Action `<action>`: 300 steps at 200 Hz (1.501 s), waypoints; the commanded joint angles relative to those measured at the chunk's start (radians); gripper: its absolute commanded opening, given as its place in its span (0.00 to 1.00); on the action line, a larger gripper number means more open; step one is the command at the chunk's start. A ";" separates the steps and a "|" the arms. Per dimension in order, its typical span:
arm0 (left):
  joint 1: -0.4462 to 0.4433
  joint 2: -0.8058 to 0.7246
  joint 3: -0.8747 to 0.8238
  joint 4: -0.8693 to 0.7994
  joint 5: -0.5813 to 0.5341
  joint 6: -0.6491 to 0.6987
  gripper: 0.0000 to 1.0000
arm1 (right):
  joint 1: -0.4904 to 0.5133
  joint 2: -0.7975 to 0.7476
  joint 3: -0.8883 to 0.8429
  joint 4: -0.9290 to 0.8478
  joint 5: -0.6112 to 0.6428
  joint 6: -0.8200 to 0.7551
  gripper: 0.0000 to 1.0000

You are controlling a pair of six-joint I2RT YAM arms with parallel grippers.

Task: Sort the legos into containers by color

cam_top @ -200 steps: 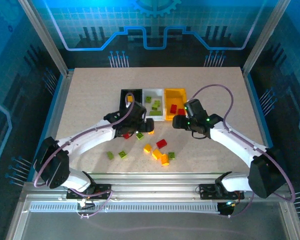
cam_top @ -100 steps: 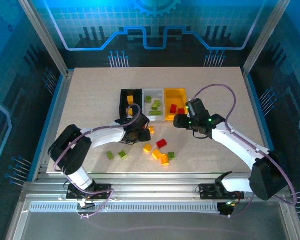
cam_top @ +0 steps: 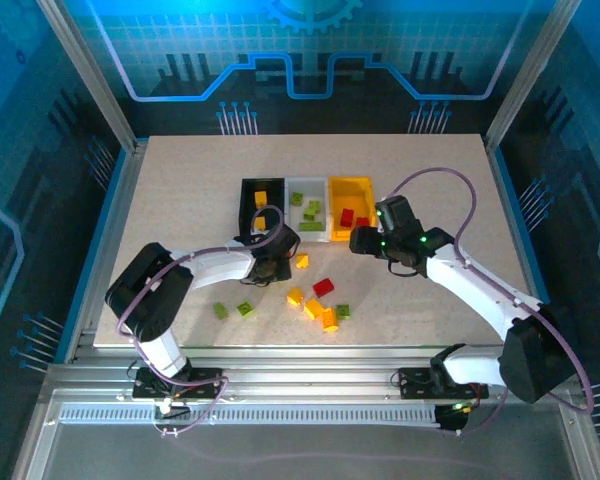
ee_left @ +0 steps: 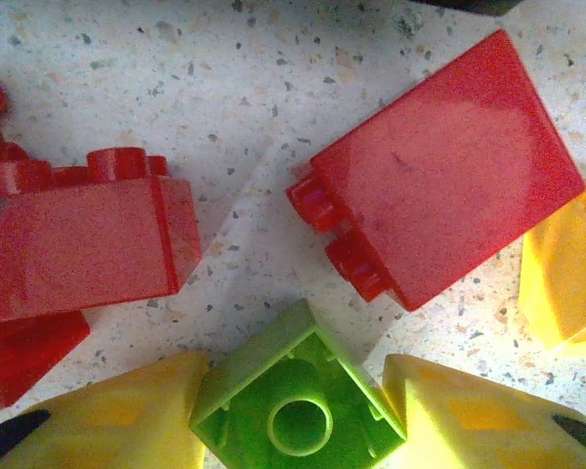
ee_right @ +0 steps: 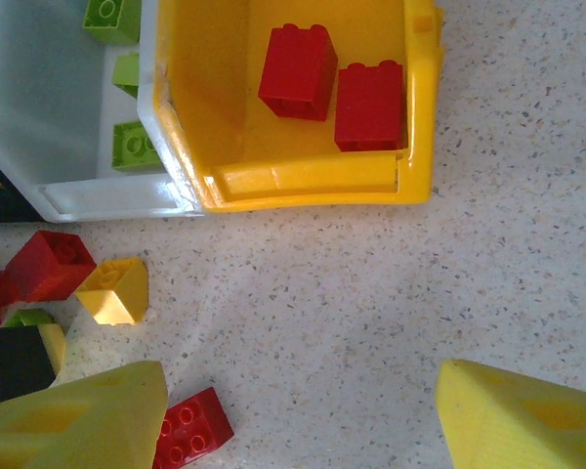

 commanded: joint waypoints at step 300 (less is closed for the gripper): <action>-0.027 0.084 0.569 -0.105 -0.036 0.146 0.83 | -0.067 -0.007 -0.029 0.004 -0.013 -0.004 0.75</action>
